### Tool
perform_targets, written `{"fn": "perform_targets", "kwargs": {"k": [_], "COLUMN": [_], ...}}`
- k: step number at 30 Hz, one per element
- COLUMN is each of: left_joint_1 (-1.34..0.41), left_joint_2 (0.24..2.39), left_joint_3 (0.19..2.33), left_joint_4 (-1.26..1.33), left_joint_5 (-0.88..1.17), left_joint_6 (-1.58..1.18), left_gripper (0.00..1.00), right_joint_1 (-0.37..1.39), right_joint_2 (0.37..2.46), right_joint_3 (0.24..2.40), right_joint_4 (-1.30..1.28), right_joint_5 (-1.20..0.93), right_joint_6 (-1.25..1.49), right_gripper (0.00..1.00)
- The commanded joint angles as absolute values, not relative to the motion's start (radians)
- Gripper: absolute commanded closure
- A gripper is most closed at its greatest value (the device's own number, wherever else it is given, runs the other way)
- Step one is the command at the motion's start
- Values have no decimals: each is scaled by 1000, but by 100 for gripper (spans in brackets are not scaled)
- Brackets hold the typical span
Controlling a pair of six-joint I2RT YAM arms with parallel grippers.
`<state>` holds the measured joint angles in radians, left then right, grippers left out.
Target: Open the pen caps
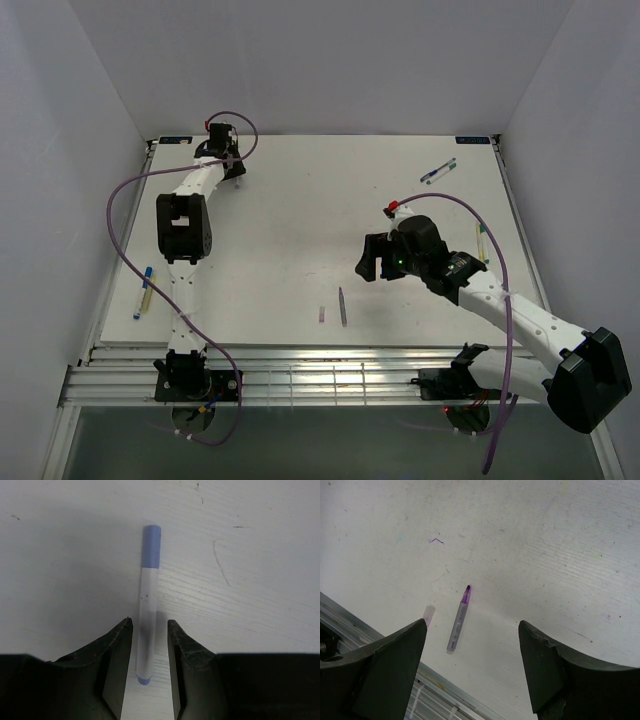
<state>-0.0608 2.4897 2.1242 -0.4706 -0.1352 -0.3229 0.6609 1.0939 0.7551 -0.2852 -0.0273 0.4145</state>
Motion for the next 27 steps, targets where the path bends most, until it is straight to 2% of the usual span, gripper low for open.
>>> {"fn": "perform_targets", "kwargs": {"k": [1,5,13,19,25,27], "left_joint_1": [-60,-60,-69,-77,-78,-77], "left_joint_2": [2490,2505,2520,2526,2504,2488], "left_joint_3": [2152,2154,2120,2092,2082,2076], "left_joint_4": [-460,-454,-460,-495,-506,-508], "left_joint_5": [-146,-143,-152,-160,-156,-153], "left_joint_6": [-318,-310,-305,-305,-301,-295], "left_gripper": [57,59,69,80,100,100], "right_joint_1": [653,652,652,652,652,653], "right_joint_2": [1071,1065,1062,1051,1113,1134], "right_joint_3": [750,750,770,801,816,833], "right_joint_4": [-255,-256,-297,-336,-334,-334], "right_joint_5": [-44,-52,-55,-44,-49,-44], "right_joint_6": [408,423,477,503,454,440], "right_gripper": [20,21,24,24,26,27]}}
